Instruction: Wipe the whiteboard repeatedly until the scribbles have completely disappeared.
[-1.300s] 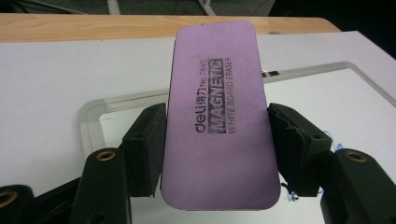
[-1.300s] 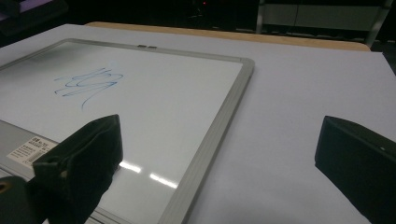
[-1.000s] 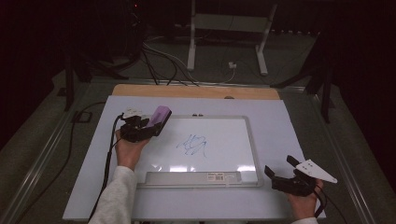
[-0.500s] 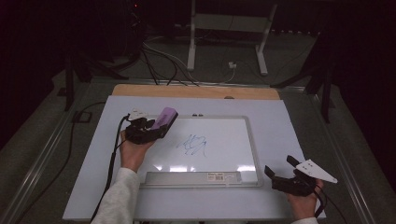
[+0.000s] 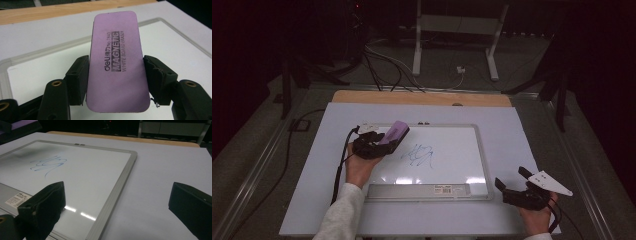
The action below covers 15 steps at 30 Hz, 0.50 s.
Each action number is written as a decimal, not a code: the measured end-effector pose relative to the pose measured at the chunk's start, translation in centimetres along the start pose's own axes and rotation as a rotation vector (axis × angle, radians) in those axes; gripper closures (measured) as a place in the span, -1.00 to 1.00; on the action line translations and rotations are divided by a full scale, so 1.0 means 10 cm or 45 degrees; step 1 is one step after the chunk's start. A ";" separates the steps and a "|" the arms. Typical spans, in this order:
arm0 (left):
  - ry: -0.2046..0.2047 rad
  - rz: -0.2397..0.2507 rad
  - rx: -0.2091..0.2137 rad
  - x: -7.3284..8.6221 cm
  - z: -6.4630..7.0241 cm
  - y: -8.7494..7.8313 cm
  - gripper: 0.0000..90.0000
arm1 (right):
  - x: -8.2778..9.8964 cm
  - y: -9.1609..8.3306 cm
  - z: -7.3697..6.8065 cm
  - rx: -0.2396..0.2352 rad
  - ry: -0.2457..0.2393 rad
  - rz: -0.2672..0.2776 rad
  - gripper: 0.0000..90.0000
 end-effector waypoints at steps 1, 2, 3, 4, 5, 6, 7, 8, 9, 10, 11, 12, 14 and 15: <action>0.004 -0.005 0.003 0.01 0.01 0.01 -0.09 | 0.00 0.00 0.00 0.000 0.000 0.000 -0.97; 0.010 -0.010 0.004 0.03 0.03 0.02 -0.09 | 0.00 0.00 0.00 0.000 0.001 0.000 -0.97; 0.011 -0.014 0.005 0.05 0.04 0.03 -0.09 | 0.00 0.00 0.00 -0.001 0.000 0.000 -0.97; 0.022 -0.026 0.004 0.07 0.05 0.04 -0.09 | 0.00 0.00 0.00 -0.001 0.000 0.000 -0.97; 0.029 -0.032 0.005 0.09 0.06 0.05 -0.09 | 0.00 0.00 0.00 -0.001 -0.001 -0.001 -0.97; 0.036 -0.044 0.003 0.12 0.07 0.06 -0.09 | 0.00 0.00 0.00 -0.001 -0.002 0.000 -0.97; 0.046 -0.055 0.001 0.15 0.08 0.07 -0.09 | 0.00 0.00 0.00 -0.001 -0.002 0.000 -0.97; 0.056 -0.068 -0.003 0.18 0.09 0.09 -0.09 | 0.00 0.00 0.00 -0.002 -0.003 -0.001 -0.97; 0.066 -0.079 -0.004 0.20 0.10 0.10 -0.09 | 0.00 0.00 0.00 -0.002 -0.003 -0.001 -0.97; 0.074 -0.087 -0.006 0.23 0.10 0.11 -0.09 | 0.00 0.00 0.00 -0.002 -0.004 -0.001 -0.97; 0.080 -0.099 -0.010 0.27 0.11 0.12 -0.09 | 0.00 0.00 0.00 -0.001 -0.004 -0.002 -0.97; 0.082 -0.107 -0.012 0.30 0.10 0.13 -0.09 | 0.00 0.00 0.00 -0.002 -0.003 -0.001 -0.97; 0.086 -0.125 -0.016 0.35 0.10 0.15 -0.09 | 0.00 0.00 0.00 -0.001 -0.001 -0.001 -0.97; 0.087 -0.134 -0.016 0.38 0.10 0.16 -0.09 | 0.00 0.00 0.00 0.000 -0.002 -0.001 -0.97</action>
Point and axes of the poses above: each handheld gripper's, and its own axes: y roughly forward along the jaws, x roughly out of its underside, z roughly to its right, the point moved 10 cm from there along y, roughly forward along the jaws
